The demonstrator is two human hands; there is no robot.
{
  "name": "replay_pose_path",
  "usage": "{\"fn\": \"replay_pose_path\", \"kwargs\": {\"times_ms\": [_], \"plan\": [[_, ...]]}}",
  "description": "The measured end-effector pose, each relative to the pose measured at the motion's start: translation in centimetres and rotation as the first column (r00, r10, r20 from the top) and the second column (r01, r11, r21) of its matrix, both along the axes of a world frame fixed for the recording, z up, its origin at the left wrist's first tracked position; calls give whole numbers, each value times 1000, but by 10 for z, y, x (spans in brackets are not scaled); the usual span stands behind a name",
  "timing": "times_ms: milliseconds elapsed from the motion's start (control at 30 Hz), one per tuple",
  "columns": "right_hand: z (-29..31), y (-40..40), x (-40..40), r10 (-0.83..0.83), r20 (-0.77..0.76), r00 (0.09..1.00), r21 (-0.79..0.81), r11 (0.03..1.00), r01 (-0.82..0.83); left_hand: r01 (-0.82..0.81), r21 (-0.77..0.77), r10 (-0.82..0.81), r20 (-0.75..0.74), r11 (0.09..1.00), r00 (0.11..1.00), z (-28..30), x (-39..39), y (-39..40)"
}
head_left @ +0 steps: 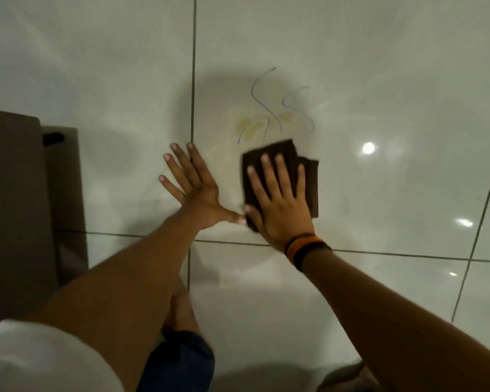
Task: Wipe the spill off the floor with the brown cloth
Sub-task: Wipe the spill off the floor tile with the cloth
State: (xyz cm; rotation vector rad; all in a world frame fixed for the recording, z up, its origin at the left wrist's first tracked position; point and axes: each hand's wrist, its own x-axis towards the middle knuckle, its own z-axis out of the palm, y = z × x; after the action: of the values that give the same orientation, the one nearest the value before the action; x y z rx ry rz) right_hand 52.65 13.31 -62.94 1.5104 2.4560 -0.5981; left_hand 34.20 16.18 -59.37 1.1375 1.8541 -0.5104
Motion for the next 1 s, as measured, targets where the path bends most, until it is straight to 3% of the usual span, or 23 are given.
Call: {"fn": "replay_pose_path", "kwargs": {"times_ms": [67,133,233,333,367,433,500,567,633,700,767,833,900,1000], "plan": [[4,-13,35,108,5,994,-26,994,-108,27,-45,-26,22,999,999,3,-3,3],[7,1,73,86,73,994,-33,996,-84,47,-55,-46,23,997,999,7,-5,4],[3,53,85,-143,161,976,-5,989,146,59,-51,-58,19,997,998,7,-6,3],[-4,101,29,-374,148,916,86,927,365,59,-59,-59,3,997,998,6,-4,4],[-6,107,7,-360,146,921,97,932,349,64,-57,-64,-5,996,998,5,-4,4],[-5,95,-16,-146,117,982,80,987,137,64,-60,-64,0,996,998,4,-4,5],[1,67,-4,118,76,990,19,993,-120,56,-63,-55,17,996,998,5,-4,5],[6,45,29,203,76,976,-5,979,-203,58,-75,-57,19,995,998,6,-6,5],[10,47,61,134,121,984,-5,991,-135,70,-75,-68,20,995,997,4,-7,5],[6,73,70,-34,153,988,3,999,34,74,-67,-74,10,995,997,3,-6,4],[0,114,45,-270,134,954,54,963,265,63,-70,-64,-13,996,998,1,-6,5],[-6,151,1,-397,101,912,105,916,387,73,-69,-74,-14,995,997,-3,-7,5],[-9,162,-38,-303,89,949,113,950,293,78,-64,-79,-12,995,997,-5,-7,5],[-2,119,-39,136,62,989,68,988,-140,57,-58,-58,-13,997,998,-2,-6,5]]}}
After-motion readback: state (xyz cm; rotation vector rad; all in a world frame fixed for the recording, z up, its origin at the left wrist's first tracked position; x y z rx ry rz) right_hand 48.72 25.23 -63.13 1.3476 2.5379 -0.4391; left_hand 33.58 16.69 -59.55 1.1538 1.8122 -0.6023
